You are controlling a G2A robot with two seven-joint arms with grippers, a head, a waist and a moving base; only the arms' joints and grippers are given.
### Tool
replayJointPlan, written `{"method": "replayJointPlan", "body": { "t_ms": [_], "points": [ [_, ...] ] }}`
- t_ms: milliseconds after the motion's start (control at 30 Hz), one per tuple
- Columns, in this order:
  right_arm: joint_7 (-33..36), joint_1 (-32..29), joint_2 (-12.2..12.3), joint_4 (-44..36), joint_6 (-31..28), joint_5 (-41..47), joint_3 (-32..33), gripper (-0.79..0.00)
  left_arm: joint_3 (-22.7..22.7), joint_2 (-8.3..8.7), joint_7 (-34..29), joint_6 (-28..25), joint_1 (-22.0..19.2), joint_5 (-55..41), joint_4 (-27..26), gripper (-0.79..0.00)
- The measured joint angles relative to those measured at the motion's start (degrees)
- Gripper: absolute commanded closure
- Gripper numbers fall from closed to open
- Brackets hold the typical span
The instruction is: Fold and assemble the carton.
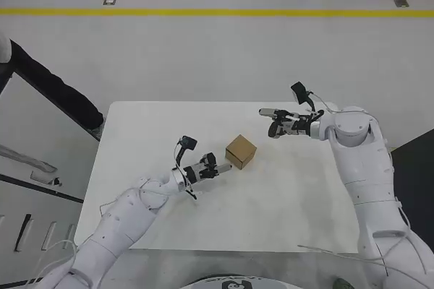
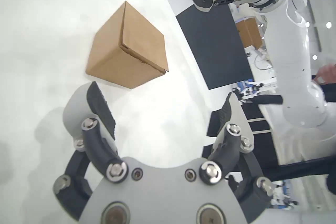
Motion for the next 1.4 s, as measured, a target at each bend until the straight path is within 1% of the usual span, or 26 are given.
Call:
{"method": "replayJointPlan", "body": {
  "t_ms": [33, 133, 200, 233, 300, 367, 467, 500, 533, 667, 733, 833, 1000, 1167, 1400],
  "points": [
    [-0.3, 0.1, 0.0, 0.5, 0.7, 0.3, -0.2, -0.785, 0.9, -0.26, 4.9, -0.1, 0.1, 6.3, 0.5, -0.785],
    [-0.6, 0.8, 0.0, 2.1, 2.4, 1.4, -0.9, -0.785, 3.1, -1.02, 16.8, 0.1, 0.0, 19.4, 2.0, -0.785],
    [-0.6, 1.3, -0.1, 2.8, 2.7, 2.2, -1.2, -0.785, 3.9, -1.24, 21.6, 1.4, -0.4, 25.9, 2.9, -0.785],
    [-0.6, 1.4, -0.1, 2.8, 2.7, 2.2, -1.3, -0.785, 3.9, -1.25, 22.9, 1.6, -0.4, 28.6, 2.9, -0.785],
    [-0.6, 1.4, -0.1, 2.8, 2.7, 2.1, -1.3, -0.785, 3.9, -1.24, 22.0, 1.4, -0.4, 28.9, 2.9, -0.785],
    [-0.6, 1.3, -0.1, 2.8, 2.7, 2.1, -1.3, -0.785, 3.8, -1.23, 21.4, 1.4, -0.4, 26.1, 2.9, -0.785],
    [-1.5, 0.9, -0.1, 3.0, 2.8, 1.8, -1.6, -0.785, 4.1, -1.32, 22.2, 0.8, -0.2, 25.8, 2.8, -0.785],
    [-2.4, 0.7, -0.1, 3.1, 2.8, 1.3, -2.0, -0.785, 4.5, -1.40, 23.5, 0.6, -0.4, 26.7, 3.2, -0.785],
    [-3.6, 0.6, -0.2, 3.6, 2.8, 1.3, -2.6, -0.785, 5.2, -1.59, 26.1, 1.5, -0.9, 29.4, 4.1, -0.785],
    [-6.8, 1.9, -0.7, 6.4, 3.0, 1.7, -4.7, -0.785, 8.2, -2.78, 34.9, 7.6, -2.1, 41.4, 7.3, -0.785],
    [-8.6, 2.7, -1.0, 7.9, 2.7, 1.8, -6.0, -0.785, 9.5, -3.48, 37.6, 9.3, -2.9, 44.4, 8.9, -0.785],
    [-11.1, 3.8, -1.6, 10.1, 1.8, 2.0, -8.0, -0.785, 11.0, -4.39, 39.6, 11.7, -4.1, 47.1, 11.3, -0.785],
    [-13.2, 5.5, -2.7, 14.3, -0.4, 3.2, -11.5, -0.785, 12.2, -5.88, 41.4, 12.3, -5.4, 46.0, 14.7, -0.785],
    [-14.9, 7.5, -3.8, 19.0, -3.2, 4.6, -14.2, -0.785, 12.4, -7.16, 42.0, 13.5, -6.2, 43.7, 17.5, -0.785],
    [-13.3, 9.8, -5.2, 23.1, -5.3, 7.7, -16.8, -0.785, 12.5, -8.16, 42.7, 14.2, -7.0, 44.0, 19.8, -0.785]
  ]
}}
